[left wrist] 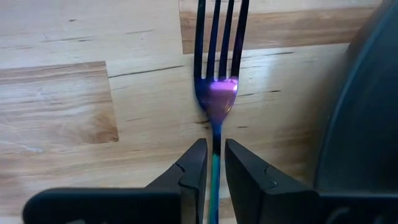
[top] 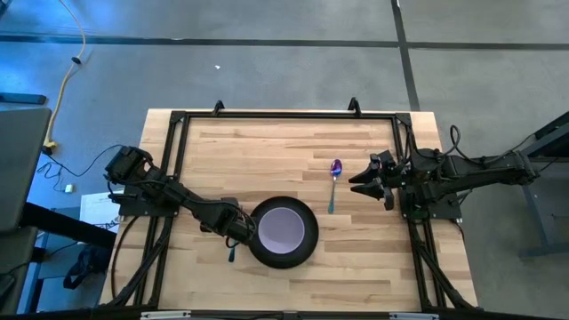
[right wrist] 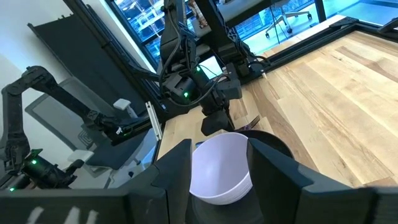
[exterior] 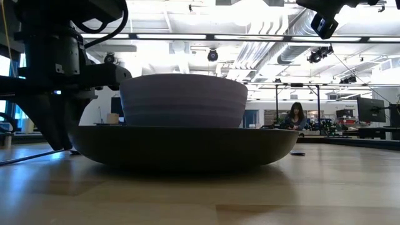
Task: Set table place
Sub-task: Put the violet fork to the left side of the black plate, then put the violet spoon into the violet bowl
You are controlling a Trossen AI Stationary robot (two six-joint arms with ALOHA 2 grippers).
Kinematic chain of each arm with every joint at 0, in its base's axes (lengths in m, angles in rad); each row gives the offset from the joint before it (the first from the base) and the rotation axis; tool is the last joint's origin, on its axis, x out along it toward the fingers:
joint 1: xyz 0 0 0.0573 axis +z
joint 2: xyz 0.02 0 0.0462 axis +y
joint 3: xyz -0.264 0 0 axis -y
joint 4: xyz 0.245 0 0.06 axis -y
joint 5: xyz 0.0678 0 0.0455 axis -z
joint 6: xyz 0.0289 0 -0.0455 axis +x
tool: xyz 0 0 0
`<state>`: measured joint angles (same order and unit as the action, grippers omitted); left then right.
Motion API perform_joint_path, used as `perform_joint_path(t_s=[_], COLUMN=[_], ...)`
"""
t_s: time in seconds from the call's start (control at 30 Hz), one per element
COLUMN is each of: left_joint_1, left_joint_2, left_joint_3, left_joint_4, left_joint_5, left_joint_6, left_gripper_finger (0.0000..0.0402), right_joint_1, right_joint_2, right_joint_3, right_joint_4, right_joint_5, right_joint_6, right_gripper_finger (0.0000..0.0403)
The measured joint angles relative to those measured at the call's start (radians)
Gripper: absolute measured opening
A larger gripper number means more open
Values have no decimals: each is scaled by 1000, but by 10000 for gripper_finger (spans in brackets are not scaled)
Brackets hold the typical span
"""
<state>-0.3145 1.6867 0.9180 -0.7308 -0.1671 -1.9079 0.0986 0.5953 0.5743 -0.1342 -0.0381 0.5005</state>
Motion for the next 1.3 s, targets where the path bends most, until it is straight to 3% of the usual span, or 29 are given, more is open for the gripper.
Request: perform_joint_path(t_s=[0.87, 1.3], left_joint_1=[0, 0], left_joint_2=[0, 0], left_joint_3=[2, 119], left_joint_4=[5, -186], left_joint_5=[2, -17], left_joint_6=[15, 68], left_gripper_finger=[47, 47], right_joint_1=[0, 0], right_joint_2=[0, 0], right_joint_3=[0, 0], right_joint_4=[0, 0], right_joint_5=[0, 0], right_joint_6=[-3, -3], right_gripper_finger=[147, 147])
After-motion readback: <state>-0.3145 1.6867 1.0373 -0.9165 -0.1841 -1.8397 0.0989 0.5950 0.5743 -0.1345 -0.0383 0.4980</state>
